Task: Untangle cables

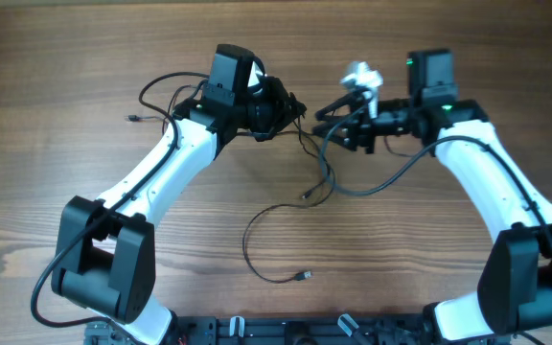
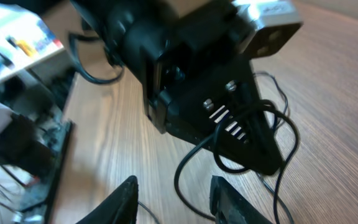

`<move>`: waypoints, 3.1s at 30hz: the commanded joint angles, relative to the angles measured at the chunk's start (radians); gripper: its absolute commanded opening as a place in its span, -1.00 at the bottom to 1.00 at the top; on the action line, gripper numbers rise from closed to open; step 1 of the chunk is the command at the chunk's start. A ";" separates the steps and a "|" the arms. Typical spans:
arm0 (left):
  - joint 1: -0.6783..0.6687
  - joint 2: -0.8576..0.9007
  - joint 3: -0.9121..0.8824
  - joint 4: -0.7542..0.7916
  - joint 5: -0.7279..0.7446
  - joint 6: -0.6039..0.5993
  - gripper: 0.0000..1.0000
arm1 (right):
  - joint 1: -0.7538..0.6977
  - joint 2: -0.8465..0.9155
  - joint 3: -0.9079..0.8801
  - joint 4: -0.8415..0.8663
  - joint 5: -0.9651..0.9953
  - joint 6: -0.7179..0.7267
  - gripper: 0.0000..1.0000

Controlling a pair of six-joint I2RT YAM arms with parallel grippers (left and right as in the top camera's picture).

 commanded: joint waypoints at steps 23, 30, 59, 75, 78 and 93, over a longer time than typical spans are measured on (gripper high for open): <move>-0.006 -0.005 0.005 -0.057 0.037 0.096 -0.92 | 0.042 -0.014 -0.001 0.093 0.034 -0.002 -0.91; 0.053 -0.005 0.005 -0.156 -0.150 0.095 -0.92 | -0.284 -0.014 -0.001 0.147 -0.393 0.032 -0.91; 0.074 -0.005 0.005 -0.079 -0.039 0.062 -0.92 | 0.007 0.079 -0.001 0.148 0.062 0.249 -0.04; -0.029 -0.005 0.005 -0.079 -0.047 0.046 -0.92 | 0.111 0.082 -0.001 0.385 0.592 0.727 0.08; -0.049 -0.005 0.005 -0.078 -0.047 0.049 -0.92 | 0.111 0.086 -0.001 0.338 0.919 0.880 0.07; -0.028 -0.005 0.005 -0.082 -0.271 0.262 -0.92 | -0.218 0.086 -0.001 0.182 1.064 0.960 0.51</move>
